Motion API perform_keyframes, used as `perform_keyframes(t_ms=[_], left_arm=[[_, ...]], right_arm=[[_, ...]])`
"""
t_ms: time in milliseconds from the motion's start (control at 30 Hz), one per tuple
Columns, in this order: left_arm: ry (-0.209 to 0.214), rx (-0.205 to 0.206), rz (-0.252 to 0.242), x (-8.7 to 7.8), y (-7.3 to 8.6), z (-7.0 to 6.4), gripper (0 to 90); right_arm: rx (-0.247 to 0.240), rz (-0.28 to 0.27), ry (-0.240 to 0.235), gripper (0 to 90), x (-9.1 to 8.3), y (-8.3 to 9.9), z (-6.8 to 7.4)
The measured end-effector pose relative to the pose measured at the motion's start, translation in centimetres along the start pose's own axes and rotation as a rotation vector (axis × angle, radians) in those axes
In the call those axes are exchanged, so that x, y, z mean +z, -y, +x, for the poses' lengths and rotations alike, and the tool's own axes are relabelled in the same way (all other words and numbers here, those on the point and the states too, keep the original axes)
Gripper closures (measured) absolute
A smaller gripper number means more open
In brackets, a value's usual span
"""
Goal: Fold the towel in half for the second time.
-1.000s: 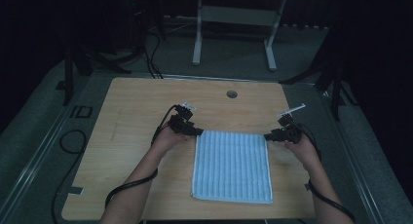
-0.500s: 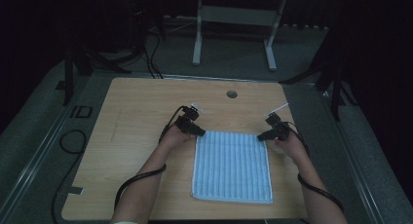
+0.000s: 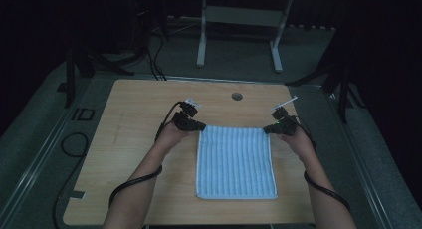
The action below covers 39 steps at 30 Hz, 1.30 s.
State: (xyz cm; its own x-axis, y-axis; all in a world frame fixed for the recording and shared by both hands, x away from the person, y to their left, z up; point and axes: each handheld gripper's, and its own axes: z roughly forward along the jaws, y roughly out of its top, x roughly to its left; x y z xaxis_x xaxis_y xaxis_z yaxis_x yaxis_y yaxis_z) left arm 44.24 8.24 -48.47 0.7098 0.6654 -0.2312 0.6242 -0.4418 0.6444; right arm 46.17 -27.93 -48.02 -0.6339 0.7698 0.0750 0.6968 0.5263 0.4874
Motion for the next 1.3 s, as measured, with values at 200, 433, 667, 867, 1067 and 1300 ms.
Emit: perform_keyframes(t_ms=[200,433,667,867,1067,1300], left_arm=[[0.055,0.081,-0.039,-3.7,1.6,-2.6,85.9],[0.126,0.166,-0.064,-7.1,5.2,-7.1,85.7],[0.195,0.197,-0.034,-7.6,8.8,-10.4,85.3],[0.246,0.226,0.052,-6.9,11.5,-12.6,72.2],[0.197,0.194,0.035,-6.3,11.3,-12.4,52.3],[0.183,0.168,0.062,-3.9,11.3,-12.0,51.3]], right_arm=[[-0.078,-0.091,0.008,85.7,-3.5,1.4,2.4],[-0.133,-0.19,-0.053,85.7,-7.3,6.8,5.9],[-0.166,-0.196,-0.085,85.8,-9.0,12.3,9.2],[-0.192,-0.146,-0.114,72.4,-9.3,15.0,10.5],[-0.157,-0.169,-0.094,65.3,-9.1,13.8,10.1],[-0.205,-0.099,-0.132,61.8,-5.2,12.6,11.5]])
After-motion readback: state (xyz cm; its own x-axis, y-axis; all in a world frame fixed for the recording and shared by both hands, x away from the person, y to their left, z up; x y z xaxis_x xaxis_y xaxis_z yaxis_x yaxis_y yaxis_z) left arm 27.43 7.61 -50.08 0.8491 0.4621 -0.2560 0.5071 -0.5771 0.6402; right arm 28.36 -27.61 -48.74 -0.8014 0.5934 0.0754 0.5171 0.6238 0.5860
